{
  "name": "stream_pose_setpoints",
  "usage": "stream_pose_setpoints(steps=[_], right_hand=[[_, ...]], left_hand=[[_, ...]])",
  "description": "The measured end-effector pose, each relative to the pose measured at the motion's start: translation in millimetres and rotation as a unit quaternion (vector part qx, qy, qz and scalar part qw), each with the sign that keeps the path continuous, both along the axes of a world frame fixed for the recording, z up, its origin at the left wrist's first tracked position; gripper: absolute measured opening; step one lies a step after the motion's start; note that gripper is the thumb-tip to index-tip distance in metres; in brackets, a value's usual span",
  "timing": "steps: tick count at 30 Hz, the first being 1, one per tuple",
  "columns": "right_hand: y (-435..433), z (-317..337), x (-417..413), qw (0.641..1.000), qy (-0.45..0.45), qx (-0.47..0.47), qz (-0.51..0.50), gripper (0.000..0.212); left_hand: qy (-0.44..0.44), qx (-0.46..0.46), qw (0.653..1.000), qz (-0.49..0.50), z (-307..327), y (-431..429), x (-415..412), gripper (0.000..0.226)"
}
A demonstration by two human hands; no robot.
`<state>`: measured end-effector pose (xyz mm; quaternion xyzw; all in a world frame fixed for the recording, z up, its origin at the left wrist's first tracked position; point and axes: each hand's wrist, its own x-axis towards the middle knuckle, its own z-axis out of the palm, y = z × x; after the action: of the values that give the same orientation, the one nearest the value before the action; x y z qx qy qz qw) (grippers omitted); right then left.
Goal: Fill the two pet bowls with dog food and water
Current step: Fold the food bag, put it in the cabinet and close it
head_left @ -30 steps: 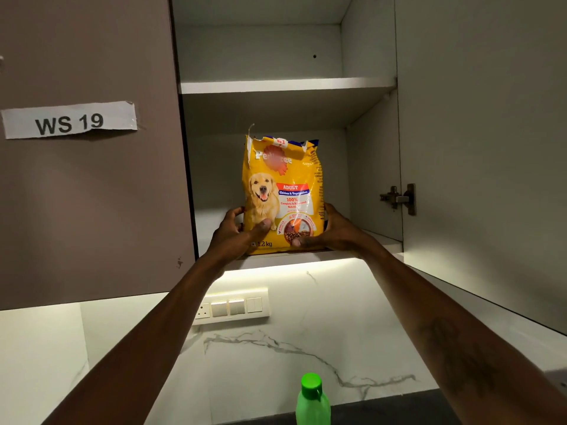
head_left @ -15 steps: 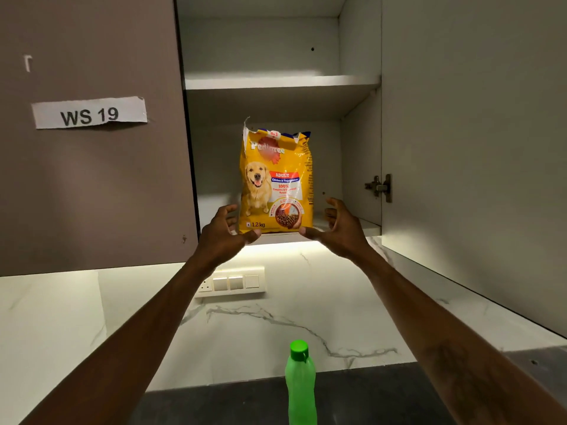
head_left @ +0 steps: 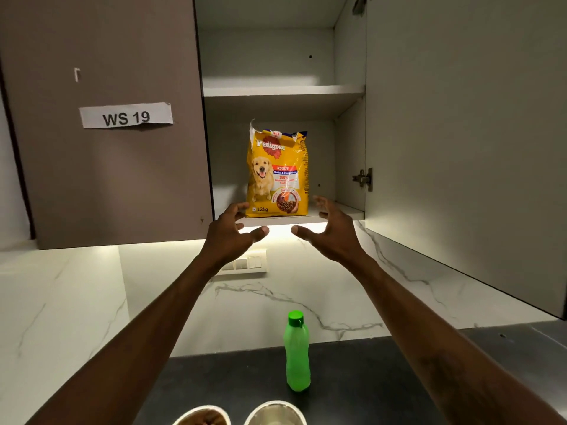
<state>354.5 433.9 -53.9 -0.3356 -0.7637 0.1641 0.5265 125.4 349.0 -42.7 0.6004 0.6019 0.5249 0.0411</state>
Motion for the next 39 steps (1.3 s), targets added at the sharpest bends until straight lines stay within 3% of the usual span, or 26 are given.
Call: stream_pose_setpoints(steps=[13, 20, 28, 32, 39], right_hand=[[-117, -24, 24, 0.998, 0.005, 0.060, -0.037, 0.086], [-164, -17, 62, 0.988, 0.017, 0.137, -0.070, 0.077], [-201, -13, 131, 0.938, 0.116, 0.304, -0.116, 0.025], [-206, -10, 180, 0.904, 0.148, 0.368, -0.159, 0.015], [-188, -11, 235, 0.896, 0.221, 0.316, -0.221, 0.022]], left_hand=[[0.014, 0.017, 1.000, -0.016, -29, -119, 43, 0.069], [0.027, 0.039, 0.998, -0.045, -19, -154, 101, 0.068], [0.062, 0.112, 0.988, -0.090, 0, -167, 205, 0.057], [0.092, 0.169, 0.976, -0.103, 6, -158, 268, 0.036], [0.060, 0.191, 0.974, -0.102, 8, -130, 341, 0.021]])
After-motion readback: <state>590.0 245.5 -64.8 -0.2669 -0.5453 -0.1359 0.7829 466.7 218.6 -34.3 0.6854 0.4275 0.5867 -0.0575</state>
